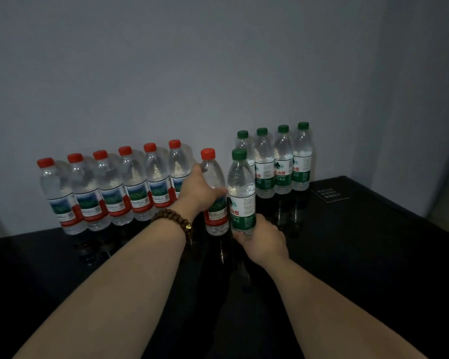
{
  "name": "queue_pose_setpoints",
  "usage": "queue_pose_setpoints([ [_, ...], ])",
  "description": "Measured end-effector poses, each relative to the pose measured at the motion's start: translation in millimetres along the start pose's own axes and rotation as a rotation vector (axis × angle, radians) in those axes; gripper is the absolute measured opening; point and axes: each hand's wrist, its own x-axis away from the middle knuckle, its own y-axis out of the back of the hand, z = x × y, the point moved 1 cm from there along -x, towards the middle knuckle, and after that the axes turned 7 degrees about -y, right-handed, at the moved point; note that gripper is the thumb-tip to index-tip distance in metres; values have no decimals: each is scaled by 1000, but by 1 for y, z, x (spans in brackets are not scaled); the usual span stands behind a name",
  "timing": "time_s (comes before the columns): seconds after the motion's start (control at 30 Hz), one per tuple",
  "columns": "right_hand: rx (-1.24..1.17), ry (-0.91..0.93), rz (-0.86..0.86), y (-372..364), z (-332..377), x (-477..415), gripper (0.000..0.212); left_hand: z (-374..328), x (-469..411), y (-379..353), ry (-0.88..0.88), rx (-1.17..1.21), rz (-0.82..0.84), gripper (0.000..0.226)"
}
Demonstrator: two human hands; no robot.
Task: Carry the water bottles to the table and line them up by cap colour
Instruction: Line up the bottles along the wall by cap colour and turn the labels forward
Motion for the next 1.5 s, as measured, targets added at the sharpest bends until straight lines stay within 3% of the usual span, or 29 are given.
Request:
queue_pose_setpoints([
  [0.3,94,33,30,-18,4,-52,58,33,-31,-17,-46,108,-125,79],
  [0.4,132,24,10,-22,7,-58,59,52,-9,-34,-67,13,-218,78],
  [0.73,170,55,-96,-31,9,-62,59,100,13,-66,130,-4,-232,57],
  [1.03,269,157,-142,-43,17,-80,56,115,-11,-65,63,-62,-276,46],
  [1.27,299,175,-172,-47,22,-94,62,125,-24,-63,175,7,-318,54],
  [1.5,388,205,-214,-53,28,-105,57,134,-34,-59,184,-63,-316,29],
])
